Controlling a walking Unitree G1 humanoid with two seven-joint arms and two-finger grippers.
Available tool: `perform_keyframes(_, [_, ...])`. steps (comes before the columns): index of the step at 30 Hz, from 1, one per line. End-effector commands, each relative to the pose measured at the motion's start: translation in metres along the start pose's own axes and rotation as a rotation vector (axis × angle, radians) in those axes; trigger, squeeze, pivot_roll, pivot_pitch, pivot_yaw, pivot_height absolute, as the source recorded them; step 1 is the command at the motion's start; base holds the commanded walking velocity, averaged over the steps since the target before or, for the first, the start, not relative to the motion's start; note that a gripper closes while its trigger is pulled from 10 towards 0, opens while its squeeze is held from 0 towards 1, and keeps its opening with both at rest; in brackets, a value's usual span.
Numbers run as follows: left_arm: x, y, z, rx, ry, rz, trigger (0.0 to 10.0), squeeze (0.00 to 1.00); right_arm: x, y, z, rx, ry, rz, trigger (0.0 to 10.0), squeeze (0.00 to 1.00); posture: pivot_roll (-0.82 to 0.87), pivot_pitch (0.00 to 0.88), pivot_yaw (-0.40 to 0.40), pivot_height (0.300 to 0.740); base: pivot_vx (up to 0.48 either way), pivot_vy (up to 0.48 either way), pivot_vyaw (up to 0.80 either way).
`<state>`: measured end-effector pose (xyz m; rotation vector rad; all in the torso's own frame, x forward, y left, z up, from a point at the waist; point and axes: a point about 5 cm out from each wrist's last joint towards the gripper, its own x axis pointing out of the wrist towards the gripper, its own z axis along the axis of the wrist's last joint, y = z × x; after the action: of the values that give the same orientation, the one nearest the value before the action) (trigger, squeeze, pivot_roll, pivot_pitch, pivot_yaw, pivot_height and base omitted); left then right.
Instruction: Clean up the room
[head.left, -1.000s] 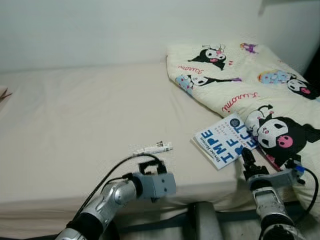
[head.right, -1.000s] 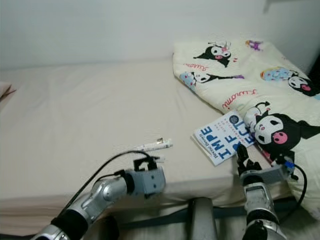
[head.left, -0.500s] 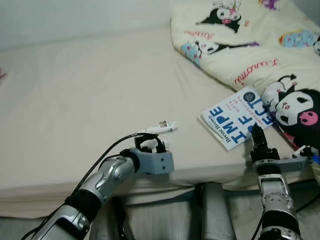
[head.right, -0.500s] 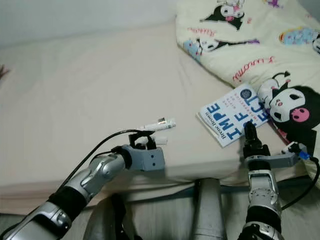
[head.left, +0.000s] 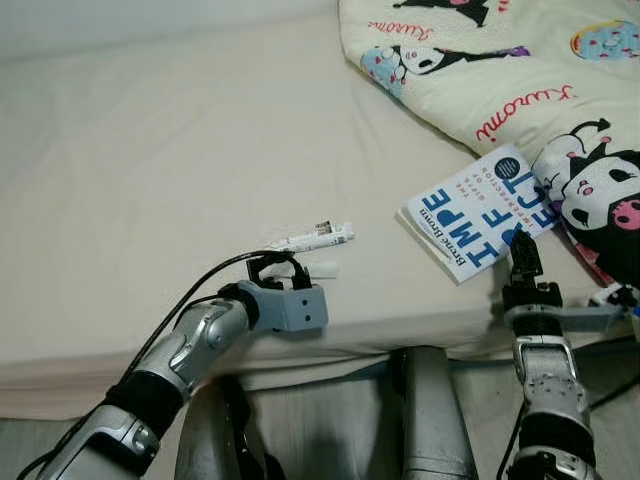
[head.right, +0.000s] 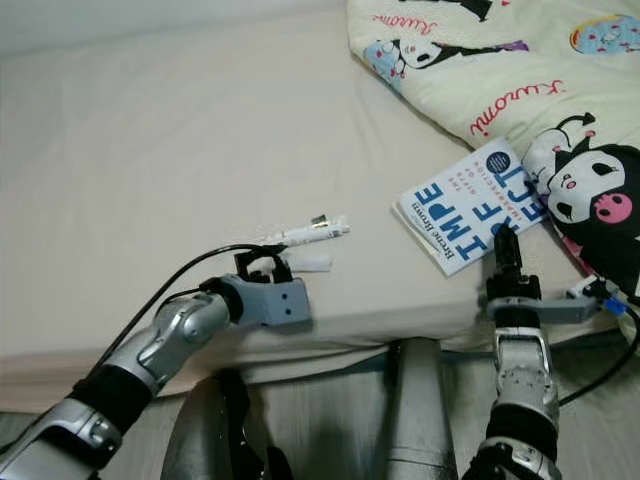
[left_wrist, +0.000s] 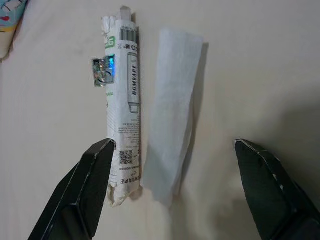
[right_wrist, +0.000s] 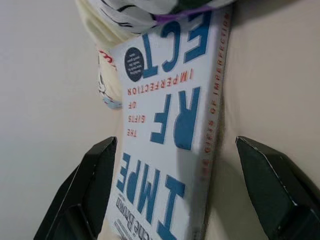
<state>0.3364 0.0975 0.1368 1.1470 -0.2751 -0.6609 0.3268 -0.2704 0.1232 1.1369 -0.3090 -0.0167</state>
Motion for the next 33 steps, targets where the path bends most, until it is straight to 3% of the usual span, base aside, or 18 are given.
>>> perform_keyframes(1, [-0.007, -0.008, -0.008, -0.019, 0.04, -0.032, 10.0, 0.0, -0.014, -0.022, -0.037, 0.088, 0.16, -0.139, 10.0, 0.0, 0.01, 0.447, 0.179, 0.485, 0.0, 0.0, 0.0])
perform_keyframes(9, [-0.006, -0.01, 0.006, -0.037, -0.002, -0.023, 10.0, 0.0, 0.001, -0.005, -0.039, 0.099, 0.202, -0.049, 10.0, 0.0, 0.03, 0.465, 0.189, 0.485, 0.0, 0.0, 0.0])
perform_keyframes(11, [-0.003, -0.011, 0.014, -0.046, -0.017, -0.009, 10.0, 0.0, 0.008, 0.006, -0.041, 0.104, 0.228, 0.008, 10.0, 0.0, 0.03, 0.475, 0.193, 0.485, 0.0, 0.0, 0.0])
perform_keyframes(16, [0.001, -0.01, 0.018, -0.049, -0.021, 0.021, 10.0, 0.0, 0.012, 0.012, -0.042, 0.109, 0.24, 0.038, 10.0, 0.0, 0.02, 0.481, 0.194, 0.485, 0.0, 0.0, 0.0])
perform_keyframes(22, [0.016, 0.018, 0.021, 0.015, 0.018, 0.167, 10.0, 0.0, 0.017, 0.027, -0.054, 0.139, 0.271, 0.101, 10.0, 0.0, 0.01, 0.507, 0.199, 0.485, 0.0, 0.0, 0.0])
perform_keyframes(30, [0.018, 0.038, -0.001, 0.058, 0.099, 0.182, 10.0, 0.0, 0.013, 0.031, -0.069, 0.158, 0.288, 0.098, 10.0, 0.0, 0.01, 0.519, 0.203, 0.485, 0.0, 0.0, 0.0])
perform_keyframes(33, [0.019, 0.037, -0.005, 0.065, 0.117, 0.156, 10.0, 0.0, 0.012, 0.032, -0.071, 0.163, 0.293, 0.102, 10.0, 0.0, 0.01, 0.52, 0.203, 0.485, 0.0, 0.0, 0.0])
